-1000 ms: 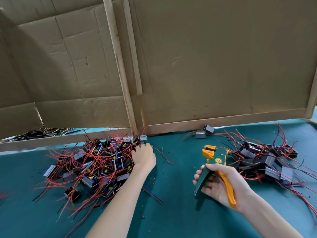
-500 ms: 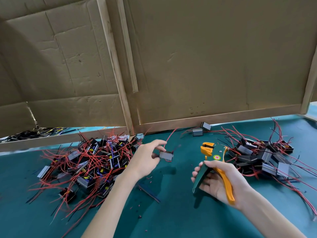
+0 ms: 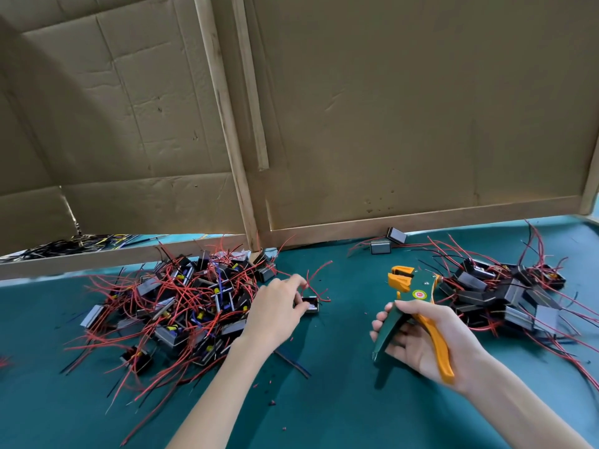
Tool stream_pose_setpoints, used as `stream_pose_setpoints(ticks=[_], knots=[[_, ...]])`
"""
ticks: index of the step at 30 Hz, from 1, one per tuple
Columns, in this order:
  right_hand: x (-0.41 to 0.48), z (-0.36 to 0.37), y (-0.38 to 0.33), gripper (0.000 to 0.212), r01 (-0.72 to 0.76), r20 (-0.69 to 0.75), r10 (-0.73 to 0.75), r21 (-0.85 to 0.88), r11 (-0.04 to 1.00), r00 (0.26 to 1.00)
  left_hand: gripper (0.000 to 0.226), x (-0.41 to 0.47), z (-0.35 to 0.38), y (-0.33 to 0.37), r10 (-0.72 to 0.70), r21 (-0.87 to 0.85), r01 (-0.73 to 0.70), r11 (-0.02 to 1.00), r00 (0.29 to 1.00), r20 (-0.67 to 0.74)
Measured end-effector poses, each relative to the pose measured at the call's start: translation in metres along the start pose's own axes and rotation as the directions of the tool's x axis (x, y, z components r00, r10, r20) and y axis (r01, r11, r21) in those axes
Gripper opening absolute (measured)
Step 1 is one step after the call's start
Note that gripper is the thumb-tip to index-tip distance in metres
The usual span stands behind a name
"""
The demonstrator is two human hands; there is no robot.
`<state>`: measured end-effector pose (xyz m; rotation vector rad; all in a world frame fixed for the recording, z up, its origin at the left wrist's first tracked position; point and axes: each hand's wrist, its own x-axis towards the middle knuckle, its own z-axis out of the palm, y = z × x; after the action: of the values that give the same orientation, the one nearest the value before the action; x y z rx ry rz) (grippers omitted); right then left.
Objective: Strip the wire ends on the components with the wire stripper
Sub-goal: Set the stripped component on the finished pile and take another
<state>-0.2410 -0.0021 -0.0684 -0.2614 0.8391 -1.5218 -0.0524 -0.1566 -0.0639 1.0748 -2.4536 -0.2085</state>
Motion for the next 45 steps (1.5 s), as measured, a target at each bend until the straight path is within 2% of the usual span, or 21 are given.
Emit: stream_pose_setpoints(ticks=[2,4,9,11,15,19,28,31,34,38,41,45], knots=[[0.0,0.0,0.0,0.015,0.0,0.001,0.0,-0.002,1.0,1.0,0.027,-0.001,0.004,0.0,-0.074,-0.108,0.063,0.992,0.993,-0.092],[-0.001,0.0,0.0,0.015,0.0,0.004,0.0,-0.005,1.0,1.0,0.028,0.0,0.007,-0.001,-0.112,-0.199,0.087,0.976,0.986,-0.121],[-0.002,0.001,0.001,0.014,0.0,0.012,0.0,-0.014,1.0,1.0,0.018,0.0,0.016,-0.002,0.014,-0.259,-0.009,0.966,1.0,0.014],[-0.002,0.002,0.001,0.014,-0.002,0.012,0.003,-0.022,1.0,1.0,0.016,-0.002,0.023,-0.003,0.062,-0.217,-0.054,0.975,0.998,0.029],[-0.003,0.004,0.002,0.012,-0.005,0.02,0.006,-0.048,0.999,1.0,0.018,-0.004,0.033,-0.007,0.174,0.048,-0.171,0.984,0.983,-0.055],[-0.003,0.004,0.004,0.013,-0.005,0.022,0.007,-0.075,0.997,1.0,0.015,-0.004,0.035,-0.002,0.156,-0.02,-0.159,0.987,0.981,-0.118],[0.001,0.001,0.007,0.014,-0.015,0.012,0.016,-0.081,0.997,1.0,0.013,-0.004,0.038,-0.007,0.075,-0.223,-0.088,0.971,0.995,-0.067],[0.002,0.0,0.007,0.013,-0.011,0.022,0.013,-0.081,0.997,1.0,0.015,-0.003,0.038,-0.009,0.145,-0.196,-0.152,0.969,0.988,-0.05],[0.004,-0.001,0.009,0.014,-0.019,0.023,0.022,-0.096,0.995,0.999,0.03,-0.002,0.04,-0.01,0.259,-0.094,-0.254,0.963,0.965,0.04],[0.006,-0.001,0.009,0.016,-0.027,0.038,0.032,-0.129,0.991,0.999,0.037,-0.002,0.038,-0.009,0.254,-0.033,-0.253,0.967,0.966,0.054],[0.005,0.0,0.01,0.013,-0.013,0.072,0.024,-0.149,0.989,0.997,0.032,-0.004,0.026,0.001,0.193,-0.215,-0.195,0.957,0.981,-0.034],[0.001,0.002,0.012,0.017,0.03,0.129,-0.005,-0.19,0.981,0.992,0.025,-0.001,0.002,0.018,0.075,-0.559,-0.144,0.817,0.987,-0.144]])
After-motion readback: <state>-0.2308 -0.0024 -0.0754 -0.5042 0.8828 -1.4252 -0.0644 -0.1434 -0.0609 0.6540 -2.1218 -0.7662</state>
